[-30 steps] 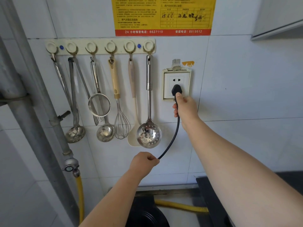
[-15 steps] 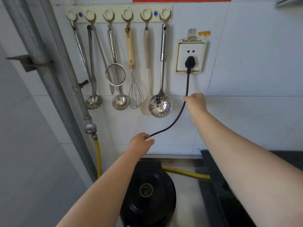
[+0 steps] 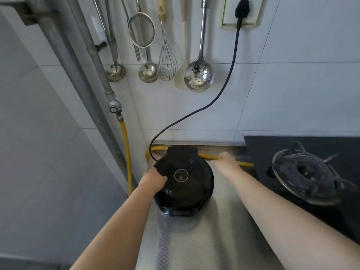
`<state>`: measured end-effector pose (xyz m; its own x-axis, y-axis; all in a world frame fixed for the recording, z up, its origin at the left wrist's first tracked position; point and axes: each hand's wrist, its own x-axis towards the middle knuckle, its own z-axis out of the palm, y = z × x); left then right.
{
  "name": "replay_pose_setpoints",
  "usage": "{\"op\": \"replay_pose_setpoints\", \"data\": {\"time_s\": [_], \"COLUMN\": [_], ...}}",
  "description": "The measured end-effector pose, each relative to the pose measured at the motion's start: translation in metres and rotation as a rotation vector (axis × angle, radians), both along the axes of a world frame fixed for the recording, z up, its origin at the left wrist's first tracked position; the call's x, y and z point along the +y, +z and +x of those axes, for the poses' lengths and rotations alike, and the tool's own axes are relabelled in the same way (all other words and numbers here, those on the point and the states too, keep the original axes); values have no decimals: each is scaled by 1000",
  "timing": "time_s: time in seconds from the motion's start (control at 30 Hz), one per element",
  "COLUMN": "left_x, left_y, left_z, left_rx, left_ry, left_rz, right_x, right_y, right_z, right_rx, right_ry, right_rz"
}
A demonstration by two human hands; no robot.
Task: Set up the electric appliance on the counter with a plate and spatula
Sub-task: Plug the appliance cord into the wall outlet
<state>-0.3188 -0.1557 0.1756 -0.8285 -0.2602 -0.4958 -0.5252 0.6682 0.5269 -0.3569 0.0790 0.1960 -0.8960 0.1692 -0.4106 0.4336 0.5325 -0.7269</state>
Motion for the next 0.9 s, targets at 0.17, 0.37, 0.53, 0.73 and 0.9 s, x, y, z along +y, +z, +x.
{"op": "replay_pose_setpoints", "data": {"time_s": [0.17, 0.37, 0.53, 0.73, 0.9], "left_x": [-5, -8, -14, -19, -26], "left_y": [-32, -50, -52, -49, -47], "left_z": [23, 31, 26, 21, 16], "left_rx": [-104, -78, -119, -123, -124], "left_ry": [38, 146, 204, 187, 157], "left_rz": [20, 166, 251, 197, 169], "right_x": [-7, -13, -14, -24, -33], "right_y": [-55, -79, -79, -77, -80], "right_z": [38, 45, 38, 30, 27], "right_rx": [-156, -241, -305, -293, -272], "right_ry": [52, 35, 46, 50, 42], "right_rz": [-69, -230, -270, -283, -281]}}
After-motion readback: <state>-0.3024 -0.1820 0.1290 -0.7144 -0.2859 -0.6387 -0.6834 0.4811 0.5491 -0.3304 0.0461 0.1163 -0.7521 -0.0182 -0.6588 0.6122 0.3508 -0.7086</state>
